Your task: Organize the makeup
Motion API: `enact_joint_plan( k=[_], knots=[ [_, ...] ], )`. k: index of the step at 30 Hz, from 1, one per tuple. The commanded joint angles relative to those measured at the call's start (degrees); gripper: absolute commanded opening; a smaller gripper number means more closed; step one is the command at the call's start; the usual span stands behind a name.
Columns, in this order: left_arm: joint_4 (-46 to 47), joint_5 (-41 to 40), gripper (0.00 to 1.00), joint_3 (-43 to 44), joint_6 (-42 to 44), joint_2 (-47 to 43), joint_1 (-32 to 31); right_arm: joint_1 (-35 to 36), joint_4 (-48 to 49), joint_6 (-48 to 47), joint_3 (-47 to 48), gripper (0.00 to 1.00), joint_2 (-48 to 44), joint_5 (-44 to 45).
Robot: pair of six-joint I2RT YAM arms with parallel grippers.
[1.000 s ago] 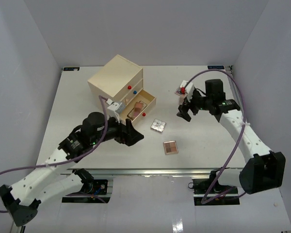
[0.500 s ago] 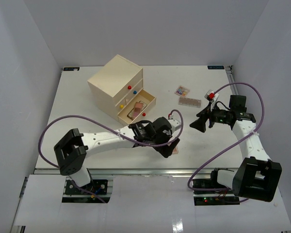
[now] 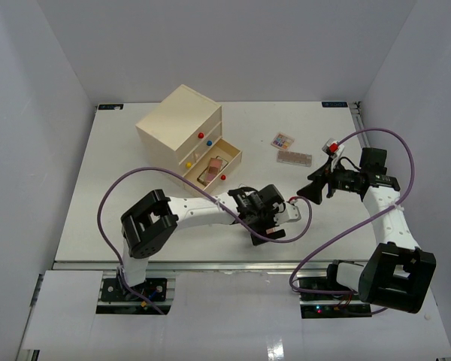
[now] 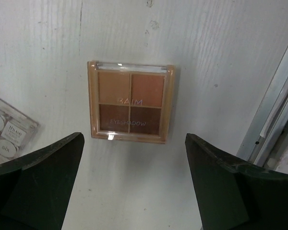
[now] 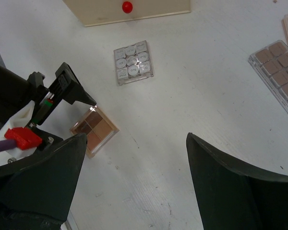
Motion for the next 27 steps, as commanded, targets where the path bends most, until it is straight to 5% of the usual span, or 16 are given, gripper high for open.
enact_joint_plan(
  k=[1,15,27],
  knots=[
    [-1.04,5.61,0.98,3.77,5.09,2.62,-0.10,-0.41,0.17,-0.51,-1.06,0.90,-0.09,-1.93],
    [-5.25,3.32,0.94,11.90,2.74,10.82,2.33,-1.40,0.23,-0.60,-1.44,0.90,-0.41,-2.62],
    [-5.27,-0.23,0.97,13.98,3.02,6.95,2.30,-1.55,0.26,-0.77,-1.47,0.90,0.57,-3.05]
  ],
)
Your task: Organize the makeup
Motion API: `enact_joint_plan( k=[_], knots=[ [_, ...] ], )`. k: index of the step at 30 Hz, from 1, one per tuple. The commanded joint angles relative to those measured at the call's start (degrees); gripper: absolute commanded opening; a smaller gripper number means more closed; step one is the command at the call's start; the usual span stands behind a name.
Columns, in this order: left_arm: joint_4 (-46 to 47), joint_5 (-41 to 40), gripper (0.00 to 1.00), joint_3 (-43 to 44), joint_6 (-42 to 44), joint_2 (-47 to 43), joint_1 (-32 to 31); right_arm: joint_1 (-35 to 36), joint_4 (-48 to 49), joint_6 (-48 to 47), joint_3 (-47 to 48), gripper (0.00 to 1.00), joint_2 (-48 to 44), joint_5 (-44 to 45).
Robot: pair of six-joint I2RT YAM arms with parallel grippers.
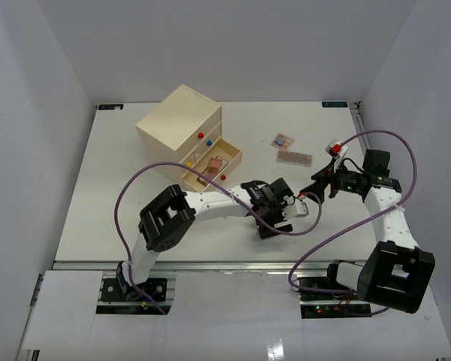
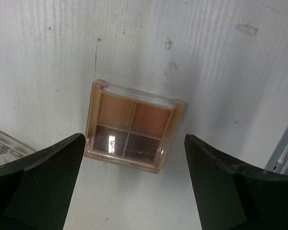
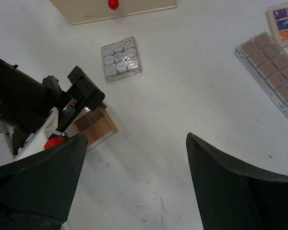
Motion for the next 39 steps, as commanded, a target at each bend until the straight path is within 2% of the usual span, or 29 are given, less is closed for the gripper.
enact_joint_plan(
  k=[1,14,23,29,35,39],
  knots=[
    [-0.52,-1.83,0.98,1.84,-0.08,-3.11,0.46,0.26,-1.15,-0.23,-0.35,0.90,0.57,-3.74],
    [-0.52,-4.73,0.98,2.62,3.14,0.78,0.55,0.17,-1.06,-0.32,-0.35,0.90,2.53,-3.04],
    [-0.84,1.54,0.96,2.42,5.44,2.46,1.00,0.16,-1.01,-0.32,-0.30,0.90,3.14,-2.83],
    [-1.04,5.45,0.81,0.56,4.15,2.07,2.67,0.08,-1.06,-0.32,-0.26,0.90,3.13,-3.22],
    [-0.87,5.14,0.61,-2.19,1.91,1.70,3.36,-0.01,-1.15,-0.32,-0.26,0.90,2.75,-3.57],
    [-0.96,4.91,0.33,-3.71,0.13,-0.39,3.44,-0.10,-1.06,-0.40,-0.35,0.90,2.52,-3.57]
  ],
)
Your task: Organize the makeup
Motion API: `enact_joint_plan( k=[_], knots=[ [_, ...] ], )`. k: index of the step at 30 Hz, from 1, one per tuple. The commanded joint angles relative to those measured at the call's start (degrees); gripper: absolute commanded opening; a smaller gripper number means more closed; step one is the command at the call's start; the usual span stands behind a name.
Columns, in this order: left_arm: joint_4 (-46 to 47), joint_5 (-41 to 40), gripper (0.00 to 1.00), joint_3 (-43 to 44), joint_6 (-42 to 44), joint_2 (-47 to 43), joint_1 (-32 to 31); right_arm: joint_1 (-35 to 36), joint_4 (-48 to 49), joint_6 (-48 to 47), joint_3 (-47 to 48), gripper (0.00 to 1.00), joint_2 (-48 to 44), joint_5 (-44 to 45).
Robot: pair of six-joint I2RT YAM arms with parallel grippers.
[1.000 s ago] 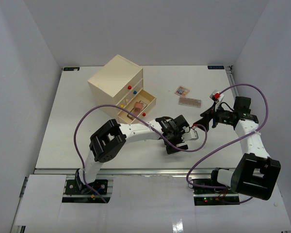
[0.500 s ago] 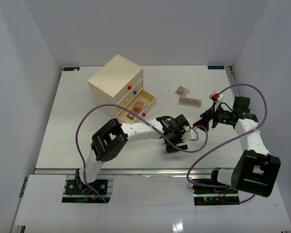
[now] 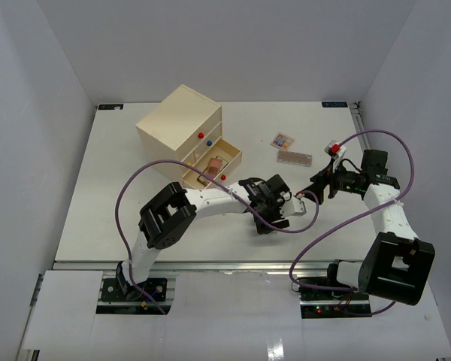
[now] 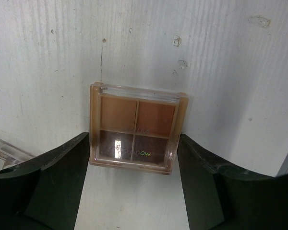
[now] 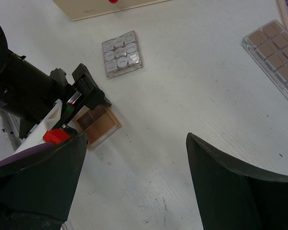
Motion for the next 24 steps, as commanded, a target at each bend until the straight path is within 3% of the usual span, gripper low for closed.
enact_joint_plan(
  k=[1,3,7,17,19,24],
  knots=[
    [-1.96,0.32,0.20,-3.83,-4.51,-2.43,1.31,-0.10,-1.05,-0.12,-0.29,0.90,-0.64,-3.28],
    [-1.67,-0.08,0.08,-5.00,-5.58,-3.71,1.29,-0.12,-1.05,-0.12,-0.25,0.90,-0.75,-3.28],
    [-1.04,0.18,0.00,-7.90,-7.43,-7.87,1.29,-0.11,-1.14,-0.12,-0.20,0.90,-1.08,-3.55],
    [0.55,-3.93,0.00,-13.23,-13.85,-20.36,1.29,-0.08,-1.22,-0.21,-0.29,0.90,-2.82,-4.04],
    [0.53,-7.22,0.00,-12.10,-15.13,-22.04,1.38,-0.04,-1.31,-0.13,-0.29,0.90,-3.05,-4.52],
    [-0.16,-25.38,0.00,-6.97,-16.26,-22.02,3.15,-0.12,-1.45,-0.34,-0.51,0.90,-3.84,-5.18]
  ],
)
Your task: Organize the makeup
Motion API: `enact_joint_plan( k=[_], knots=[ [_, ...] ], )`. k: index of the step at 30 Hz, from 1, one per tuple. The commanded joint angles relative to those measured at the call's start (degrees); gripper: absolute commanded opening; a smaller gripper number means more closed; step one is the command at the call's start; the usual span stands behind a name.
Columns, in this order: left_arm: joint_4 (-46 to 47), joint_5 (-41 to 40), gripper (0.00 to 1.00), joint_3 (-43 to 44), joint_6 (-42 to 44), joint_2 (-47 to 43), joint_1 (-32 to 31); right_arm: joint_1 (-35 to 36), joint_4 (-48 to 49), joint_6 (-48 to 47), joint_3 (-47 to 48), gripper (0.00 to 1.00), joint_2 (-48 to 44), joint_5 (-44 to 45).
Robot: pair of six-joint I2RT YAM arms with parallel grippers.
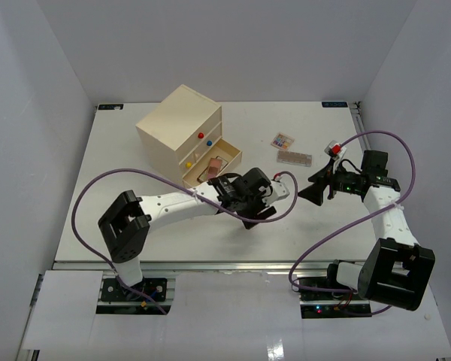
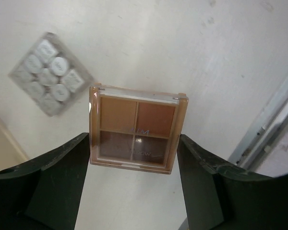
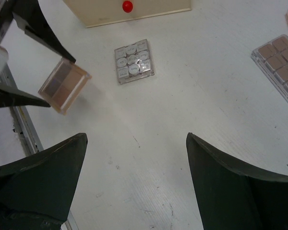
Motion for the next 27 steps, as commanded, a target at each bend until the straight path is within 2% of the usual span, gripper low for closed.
enact_joint_plan(
  k=[1,3,6,13,17,20,22,27],
  knots=[
    [0.52,-20.32,0.00,5.94,-2.43,-1.74,2.73,-0.14,-0.90,-0.48,-0.22,0.90,-1.91,-2.68],
    [0.42,-28.73,0.00,9.19,-2.09,0.07,4.82,-0.05,-1.17,-0.66,-0.22,0.90,-2.10,-2.77],
    [0.34,-35.56,0.00,13.89,-1.99,4.99,9.76,-0.05,-1.35,-0.85,-0.40,0.90,-2.47,-3.15],
    [0.34,-42.86,0.00,23.89,-2.28,15.98,16.67,-0.14,-2.35,-1.78,-0.20,0.90,-2.54,-3.78],
    [0.67,-44.80,0.03,25.02,-2.43,18.85,17.74,-0.13,-2.75,-2.22,-0.21,0.90,-2.54,-3.99],
    [0.68,-46.32,0.16,24.78,-3.23,20.43,18.00,-0.14,-2.76,-2.33,-0.13,0.90,-2.35,-4.09],
    [0.59,-45.34,0.32,24.20,-4.03,20.24,18.00,-0.14,-2.85,-2.34,-0.13,0.90,-2.27,-4.08],
    [0.33,-42.40,0.55,21.68,-4.99,17.61,17.82,-0.05,-2.84,-2.33,-0.13,0.90,-2.01,-4.08]
  ],
)
